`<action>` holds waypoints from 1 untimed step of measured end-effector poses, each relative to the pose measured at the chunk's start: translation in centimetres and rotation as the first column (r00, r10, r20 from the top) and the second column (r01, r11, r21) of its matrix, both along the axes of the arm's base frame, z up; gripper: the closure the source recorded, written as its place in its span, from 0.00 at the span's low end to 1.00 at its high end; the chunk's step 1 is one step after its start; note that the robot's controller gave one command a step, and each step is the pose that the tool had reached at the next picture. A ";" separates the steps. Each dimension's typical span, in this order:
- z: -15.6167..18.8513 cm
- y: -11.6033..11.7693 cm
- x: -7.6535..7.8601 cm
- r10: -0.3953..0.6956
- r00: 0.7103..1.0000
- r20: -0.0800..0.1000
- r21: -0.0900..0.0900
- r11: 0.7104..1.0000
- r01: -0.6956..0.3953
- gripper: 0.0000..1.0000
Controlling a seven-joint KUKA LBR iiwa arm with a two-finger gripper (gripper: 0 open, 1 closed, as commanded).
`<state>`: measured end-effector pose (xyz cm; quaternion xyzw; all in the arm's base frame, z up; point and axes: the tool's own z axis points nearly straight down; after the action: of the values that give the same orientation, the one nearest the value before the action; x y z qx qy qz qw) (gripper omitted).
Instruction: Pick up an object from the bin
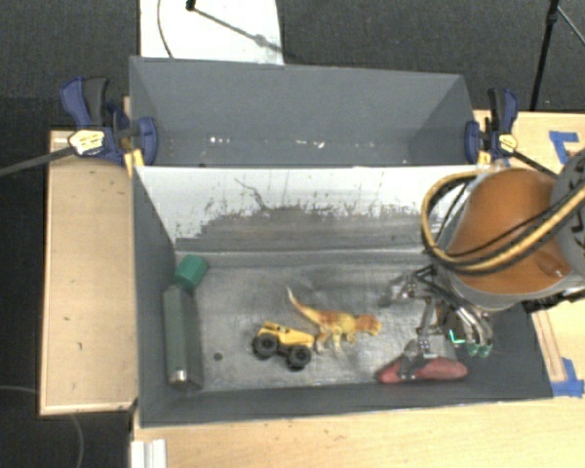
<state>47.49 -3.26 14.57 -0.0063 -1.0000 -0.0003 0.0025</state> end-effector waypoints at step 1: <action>0.3 0.0 0.2 0.002 1.000 0.007 0.000 1.000 -0.002 0.00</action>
Offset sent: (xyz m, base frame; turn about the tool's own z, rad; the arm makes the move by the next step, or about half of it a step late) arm 0.0034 0.0826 -0.0757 -0.2718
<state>47.68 -3.25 14.87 -0.0054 -1.0000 0.0000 -0.0011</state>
